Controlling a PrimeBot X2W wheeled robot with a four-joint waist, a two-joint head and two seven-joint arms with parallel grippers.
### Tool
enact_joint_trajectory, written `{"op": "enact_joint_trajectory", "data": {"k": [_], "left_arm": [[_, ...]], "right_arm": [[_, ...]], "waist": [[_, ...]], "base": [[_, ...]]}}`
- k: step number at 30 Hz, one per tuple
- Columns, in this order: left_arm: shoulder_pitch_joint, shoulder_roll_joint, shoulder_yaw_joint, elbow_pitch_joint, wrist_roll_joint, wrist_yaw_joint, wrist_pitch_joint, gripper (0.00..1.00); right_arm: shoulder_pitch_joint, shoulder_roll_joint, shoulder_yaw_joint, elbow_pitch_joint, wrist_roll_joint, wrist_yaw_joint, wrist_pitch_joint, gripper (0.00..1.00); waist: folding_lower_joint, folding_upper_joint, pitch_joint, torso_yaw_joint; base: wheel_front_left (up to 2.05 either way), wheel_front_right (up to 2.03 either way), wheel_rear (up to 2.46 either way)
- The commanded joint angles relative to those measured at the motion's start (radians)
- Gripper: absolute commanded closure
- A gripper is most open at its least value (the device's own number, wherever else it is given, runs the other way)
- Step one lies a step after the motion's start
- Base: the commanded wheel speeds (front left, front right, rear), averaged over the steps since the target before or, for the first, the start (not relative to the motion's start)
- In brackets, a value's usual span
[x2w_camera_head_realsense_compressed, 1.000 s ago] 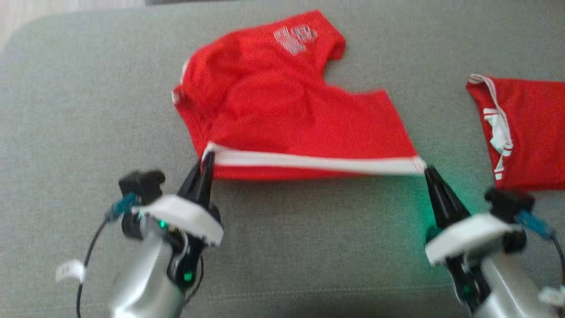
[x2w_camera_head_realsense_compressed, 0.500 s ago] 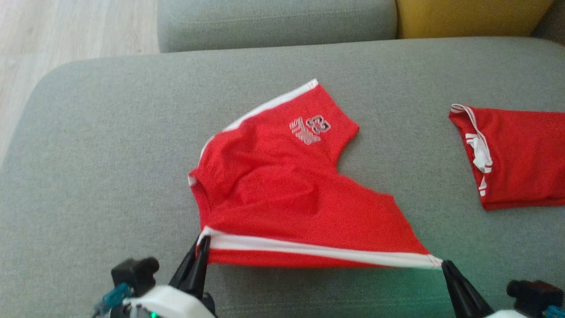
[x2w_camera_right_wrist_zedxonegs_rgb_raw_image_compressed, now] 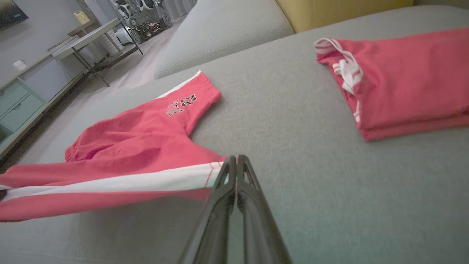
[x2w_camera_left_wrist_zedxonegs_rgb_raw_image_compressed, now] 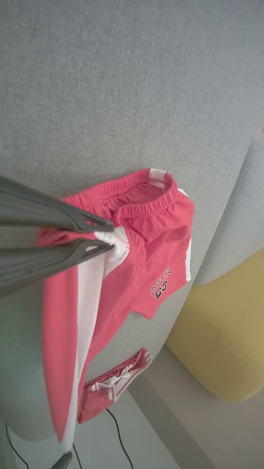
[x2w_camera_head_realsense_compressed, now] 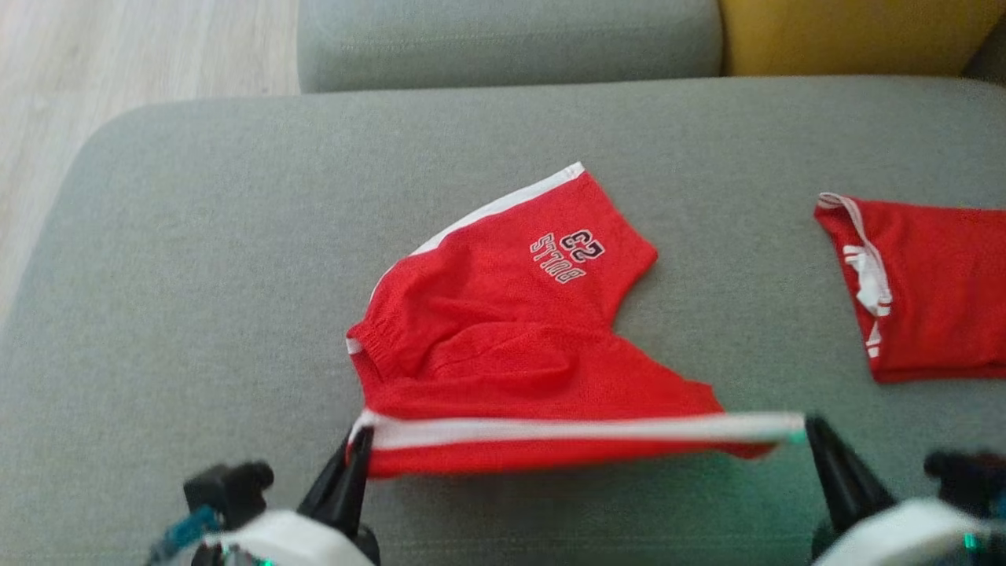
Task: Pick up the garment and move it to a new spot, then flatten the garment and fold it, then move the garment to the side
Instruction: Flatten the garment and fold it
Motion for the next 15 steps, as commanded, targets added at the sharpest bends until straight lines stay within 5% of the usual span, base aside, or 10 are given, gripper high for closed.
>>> {"op": "enact_joint_trajectory", "data": {"k": [1, 10, 15], "left_arm": [[-0.089, 0.01, 0.049, -0.028, -0.018, -0.006, 0.003, 1.0], [-0.291, -0.008, 0.075, 0.039, -0.077, -0.05, 0.049, 1.0], [-0.447, -0.042, 0.074, 0.129, -0.119, -0.087, 0.084, 1.0]], "right_arm": [[-0.109, -0.04, 0.02, -0.021, -0.002, -0.001, -0.006, 1.0], [-0.549, -0.146, 0.111, 0.203, 0.037, -0.001, -0.052, 1.0], [-0.822, -0.19, 0.191, 0.424, 0.069, -0.001, -0.089, 1.0]], "waist": [[0.0001, -0.0001, 0.023, 0.014], [0.0001, -0.0001, 0.142, 0.067], [0.0001, -0.0001, 0.224, 0.128]], "base": [[0.0, 0.0, 0.0], [0.0, 0.0, 0.0], [0.0, 0.0, 0.0]]}}
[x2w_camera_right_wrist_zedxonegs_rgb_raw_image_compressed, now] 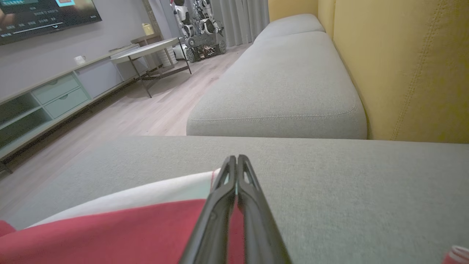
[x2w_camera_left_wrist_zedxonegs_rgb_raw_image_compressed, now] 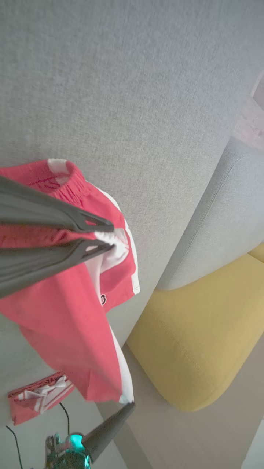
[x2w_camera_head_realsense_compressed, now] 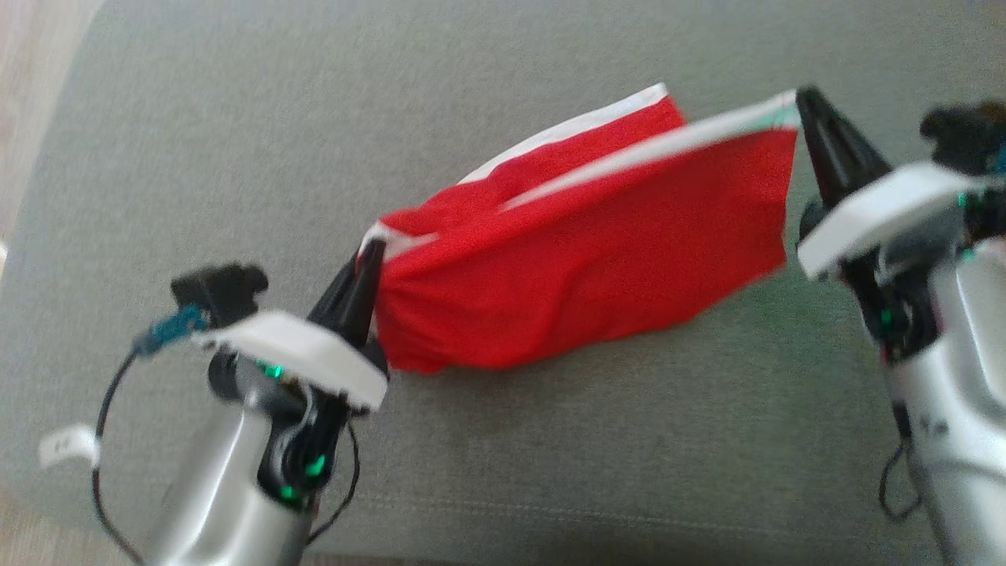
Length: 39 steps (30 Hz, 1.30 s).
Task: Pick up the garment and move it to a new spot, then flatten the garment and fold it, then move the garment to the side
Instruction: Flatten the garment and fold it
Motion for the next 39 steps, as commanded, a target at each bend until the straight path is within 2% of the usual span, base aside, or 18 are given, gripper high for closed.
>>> {"op": "enact_joint_trajectory", "data": {"k": [1, 5, 6, 13, 14, 15, 16, 21, 27, 31, 37, 39], "left_arm": [[-0.077, -0.001, 0.045, -0.001, -0.022, -0.011, 0.008, 1.0], [-0.187, -0.024, 0.041, 0.108, -0.047, -0.04, 0.021, 1.0], [-0.233, -0.034, 0.037, 0.164, -0.053, -0.051, 0.021, 1.0], [-0.325, -0.06, 0.015, 0.315, -0.079, -0.093, 0.005, 1.0], [-0.33, -0.062, 0.01, 0.329, -0.083, -0.098, 0.003, 0.8], [-0.335, -0.064, 0.007, 0.34, -0.086, -0.102, -0.004, 0.18], [-0.338, -0.067, 0.007, 0.347, -0.095, -0.107, -0.012, 0.0], [-0.341, -0.064, -0.002, 0.365, -0.086, -0.119, -0.065, 0.0], [-0.315, -0.026, -0.006, 0.327, 0.018, -0.085, -0.221, 0.0], [-0.288, 0.001, 0.005, 0.265, 0.089, -0.051, -0.278, 0.0], [-0.235, 0.044, 0.037, 0.161, 0.189, 0.011, -0.295, 0.0], [-0.225, 0.049, 0.041, 0.146, 0.201, 0.019, -0.296, 0.0]], "right_arm": [[-0.071, -0.02, 0.042, 0.021, 0.014, -0.001, -0.02, 1.0], [-0.226, -0.043, 0.119, 0.194, 0.042, -0.001, -0.051, 1.0], [-0.287, -0.047, 0.16, 0.27, 0.059, -0.001, -0.066, 1.0], [-0.425, -0.04, 0.26, 0.492, 0.12, -0.001, -0.15, 1.0], [-0.436, -0.038, 0.271, 0.517, 0.129, -0.001, -0.162, 1.0], [-0.446, -0.036, 0.283, 0.538, 0.136, -0.001, -0.174, 0.73], [-0.454, -0.033, 0.292, 0.555, 0.148, -0.001, -0.19, 0.0], [-0.477, -0.031, 0.363, 0.586, 0.184, -0.001, -0.282, 0.0], [-0.466, -0.049, 0.416, 0.584, 0.146, -0.001, -0.419, 0.0], [-0.423, -0.049, 0.377, 0.551, 0.092, -0.001, -0.458, 0.0], [-0.289, -0.036, 0.251, 0.423, -0.012, -0.001, -0.469, 0.0], [-0.26, -0.033, 0.228, 0.394, -0.03, -0.001, -0.469, 0.0]], "waist": [[0.0, 0.0, 0.064, 0.057], [0.0, 0.0, 0.112, 0.09], [0.0, 0.0, 0.134, 0.103], [0.0, 0.0, 0.177, 0.113], [0.0, 0.0, 0.179, 0.113], [0.0, 0.0, 0.181, 0.112], [0.0, 0.0, 0.183, 0.111], [0.0, 0.0, 0.178, 0.101], [0.0, 0.0, 0.137, 0.079], [0.0, 0.0, 0.103, 0.06], [0.0, 0.0, 0.059, 0.027], [0.0, 0.0, 0.053, 0.023]], "base": [[0.0, 0.0, 0.0], [0.0, 0.0, 0.0], [0.0, 0.0, 0.0], [0.0, 0.0, 0.0], [0.0, 0.0, 0.0], [0.0, 0.0, 0.0], [0.0, 0.0, 0.0], [0.0, 0.0, 0.0], [0.0, 0.0, 0.0], [0.0, 0.0, 0.0], [0.0, 0.0, 0.0], [0.0, 0.0, 0.0]]}}
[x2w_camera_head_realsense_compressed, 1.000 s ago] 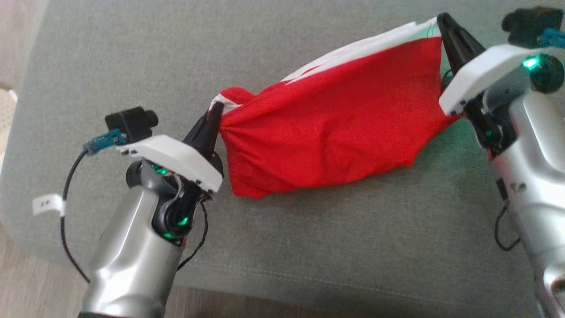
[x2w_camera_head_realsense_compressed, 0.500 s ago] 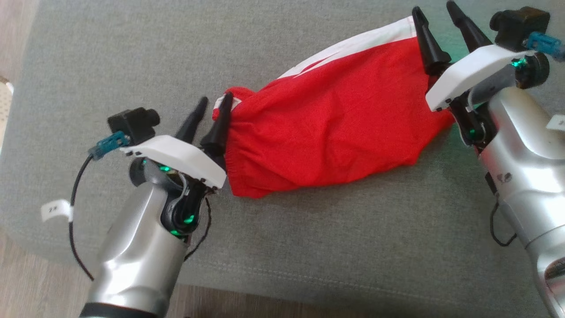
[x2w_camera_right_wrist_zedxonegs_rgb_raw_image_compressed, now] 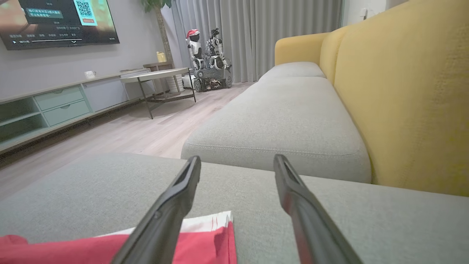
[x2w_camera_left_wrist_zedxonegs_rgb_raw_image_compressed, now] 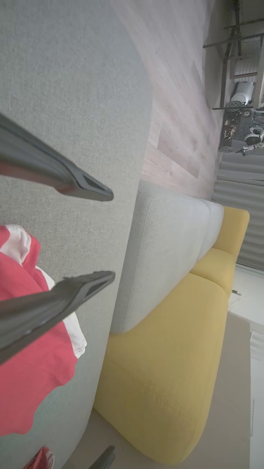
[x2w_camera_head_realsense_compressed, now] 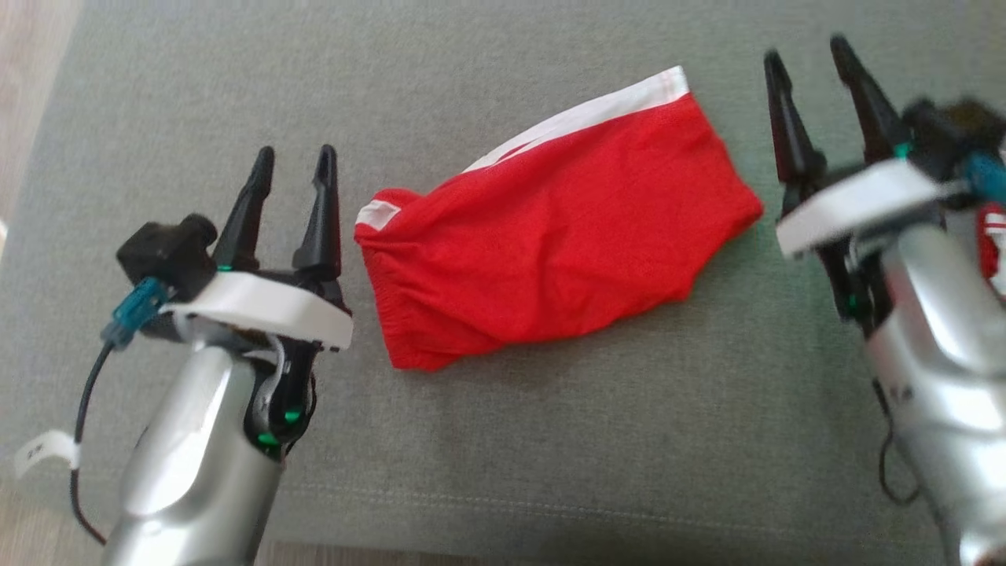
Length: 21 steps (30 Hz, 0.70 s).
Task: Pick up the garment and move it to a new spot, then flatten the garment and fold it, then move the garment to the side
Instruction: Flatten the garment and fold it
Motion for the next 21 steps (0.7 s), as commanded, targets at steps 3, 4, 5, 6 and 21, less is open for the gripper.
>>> {"op": "enact_joint_trajectory", "data": {"k": [3, 4, 5, 6, 21], "left_arm": [[0.009, 0.042, 0.041, -0.062, 0.029, 0.018, -0.011, 0.0], [0.02, 0.048, 0.04, -0.071, 0.036, 0.022, -0.011, 0.0], [0.029, 0.055, 0.039, -0.079, 0.044, 0.026, -0.011, 0.0], [0.039, 0.062, 0.037, -0.086, 0.05, 0.029, -0.011, 0.0], [0.156, 0.114, 0.007, -0.135, 0.096, 0.081, 0.022, 0.0]], "right_arm": [[0.085, 0.024, -0.05, -0.108, -0.049, -0.001, -0.008, 0.0], [0.119, 0.03, -0.074, -0.141, -0.068, -0.001, -0.004, 0.0], [0.154, 0.038, -0.098, -0.176, -0.087, -0.001, 0.006, 0.0], [0.189, 0.049, -0.123, -0.213, -0.103, -0.001, 0.018, 0.0], [0.557, 0.175, -0.289, -0.602, -0.22, -0.001, 0.217, 0.0]], "waist": [[0.0, 0.0, -0.027, -0.022], [0.0, 0.0, -0.034, -0.026], [0.0, 0.0, -0.039, -0.032], [0.0, 0.0, -0.044, -0.036], [0.0, 0.0, -0.089, -0.071]], "base": [[0.0, 0.0, 0.0], [0.0, 0.0, 0.0], [0.0, 0.0, 0.0], [0.0, 0.0, 0.0], [0.0, 0.0, 0.0]]}}
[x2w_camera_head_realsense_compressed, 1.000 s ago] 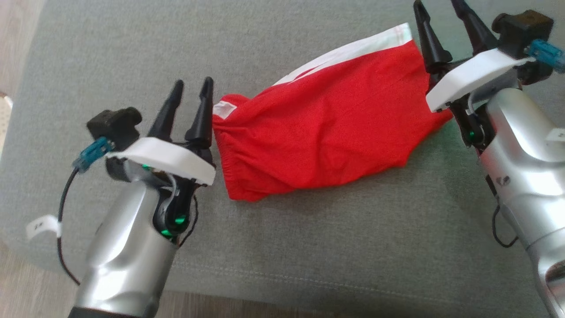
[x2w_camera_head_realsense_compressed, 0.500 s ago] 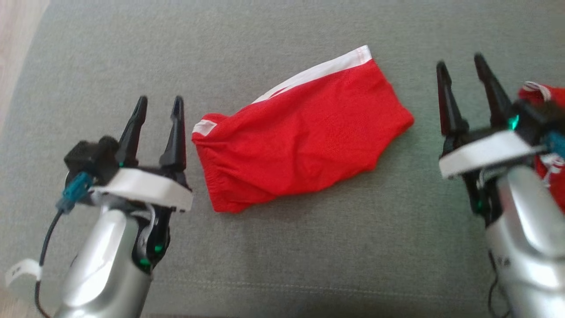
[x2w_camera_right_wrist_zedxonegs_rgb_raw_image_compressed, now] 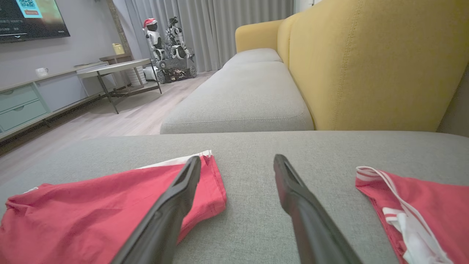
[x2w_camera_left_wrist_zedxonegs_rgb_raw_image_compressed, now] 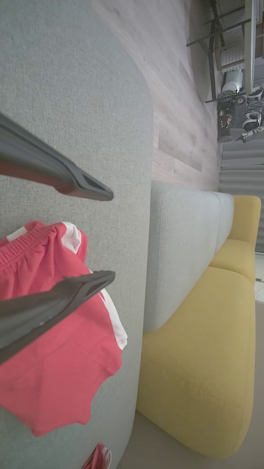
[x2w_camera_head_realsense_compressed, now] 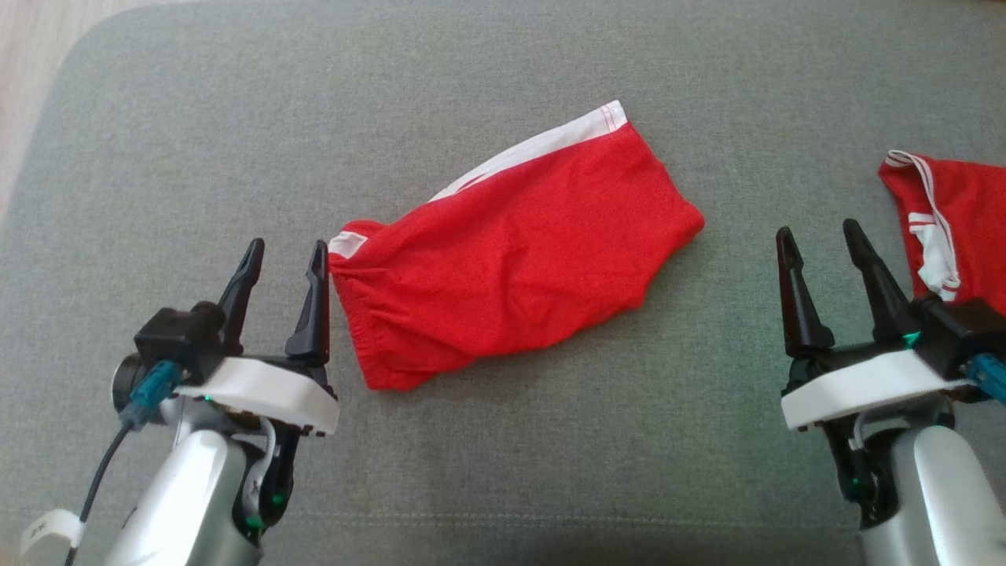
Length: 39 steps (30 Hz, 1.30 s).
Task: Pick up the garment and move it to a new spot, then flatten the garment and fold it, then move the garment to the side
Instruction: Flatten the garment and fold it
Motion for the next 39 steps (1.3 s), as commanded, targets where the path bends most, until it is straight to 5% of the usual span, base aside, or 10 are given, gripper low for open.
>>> {"op": "enact_joint_trajectory", "data": {"k": [1, 23, 39], "left_arm": [[-0.027, 0.03, 0.039, -0.037, 0.007, 0.007, 0.003, 0.0], [-0.077, 0.033, 0.036, -0.047, -0.008, 0.008, 0.01, 0.0], [-0.182, -0.021, 0.002, 0.0, -0.01, -0.029, -0.014, 0.0]], "right_arm": [[-0.01, 0.004, 0.018, -0.048, -0.006, -0.001, 0.004, 0.0], [-0.067, -0.026, 0.003, -0.076, -0.003, -0.001, 0.05, 0.0], [-0.444, -0.081, 0.16, 0.51, 0.0, -0.001, 0.168, 0.0]], "waist": [[0.0, 0.0, 0.001, 0.0], [0.0, 0.0, 0.049, 0.02], [0.0, 0.0, 0.149, 0.104]], "base": [[0.0, 0.0, 0.0], [0.0, 0.0, 0.0], [0.0, 0.0, 0.0]]}}
